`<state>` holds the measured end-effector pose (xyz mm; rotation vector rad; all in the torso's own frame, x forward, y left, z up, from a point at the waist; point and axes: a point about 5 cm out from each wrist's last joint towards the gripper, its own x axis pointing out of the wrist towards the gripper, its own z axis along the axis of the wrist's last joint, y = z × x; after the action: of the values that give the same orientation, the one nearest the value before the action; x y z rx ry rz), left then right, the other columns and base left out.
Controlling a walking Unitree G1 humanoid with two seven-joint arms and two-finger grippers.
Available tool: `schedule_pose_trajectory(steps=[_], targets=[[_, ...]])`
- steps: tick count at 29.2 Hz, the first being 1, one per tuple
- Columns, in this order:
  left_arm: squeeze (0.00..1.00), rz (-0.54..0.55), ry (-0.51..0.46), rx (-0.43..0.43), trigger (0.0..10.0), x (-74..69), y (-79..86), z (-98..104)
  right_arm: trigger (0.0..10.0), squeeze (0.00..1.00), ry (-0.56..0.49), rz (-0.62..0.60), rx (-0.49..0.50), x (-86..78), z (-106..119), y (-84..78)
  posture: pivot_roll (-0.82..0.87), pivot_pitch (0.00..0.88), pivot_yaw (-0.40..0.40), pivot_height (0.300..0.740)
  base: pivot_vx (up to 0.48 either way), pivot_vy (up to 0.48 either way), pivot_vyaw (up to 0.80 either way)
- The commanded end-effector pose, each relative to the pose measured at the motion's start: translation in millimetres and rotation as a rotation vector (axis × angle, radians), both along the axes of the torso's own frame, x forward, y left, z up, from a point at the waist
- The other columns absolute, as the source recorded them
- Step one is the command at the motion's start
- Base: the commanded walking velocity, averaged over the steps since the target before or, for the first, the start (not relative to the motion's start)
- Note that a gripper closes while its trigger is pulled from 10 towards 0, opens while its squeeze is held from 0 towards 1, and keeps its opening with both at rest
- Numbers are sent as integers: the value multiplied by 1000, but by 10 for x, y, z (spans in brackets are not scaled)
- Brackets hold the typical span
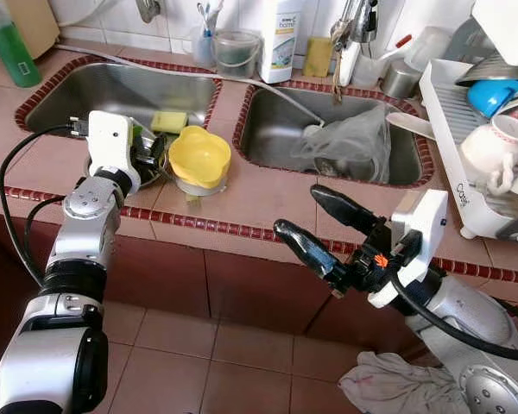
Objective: Kitchen organization
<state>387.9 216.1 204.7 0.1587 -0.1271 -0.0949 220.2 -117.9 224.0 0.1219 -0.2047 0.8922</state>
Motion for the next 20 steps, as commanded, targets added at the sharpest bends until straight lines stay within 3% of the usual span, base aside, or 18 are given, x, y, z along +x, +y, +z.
schedule_pose_trajectory(steps=[1, 2, 10, 11, 12, 13, 20], targets=[[0, -5, -11, -2, 7608, 15, 26, 54, 10000, 0, -28, 10, 0, -42, 70, -5, -16, 141, -38, 740, 0, 0, 0], [0, -5, -12, 0, 10000, 17, 28, 61, 10000, 0, -27, 10, -2, -41, 70, -7, -15, 140, -38, 740, 0, 0, 0], [0, -11, -70, -23, 9686, -2, 80, 162, 10000, 0, -33, 14, 0, -25, 82, -14, -11, 132, -44, 740, 0, 0, 0], [0, -10, -72, -25, 8784, -3, 83, 167, 10000, 0, -34, 15, 0, -24, 83, -14, -11, 132, -44, 740, 0, 0, 0], [0, -12, -75, -27, 8784, -3, 85, 174, 10000, 0, -34, 15, 1, -23, 85, -15, -10, 132, -45, 740, 0, 0, 0], [0, -18, -88, -32, 157, -8, 89, 193, 10000, 0, -34, 17, 3, -19, 90, -15, -9, 130, -46, 740, 0, 0, 0], [0, -21, -97, -36, 0, -17, 111, 197, 10000, 0, -35, 20, 3, -14, 94, -16, -10, 131, -47, 740, 0, 0, 0]])
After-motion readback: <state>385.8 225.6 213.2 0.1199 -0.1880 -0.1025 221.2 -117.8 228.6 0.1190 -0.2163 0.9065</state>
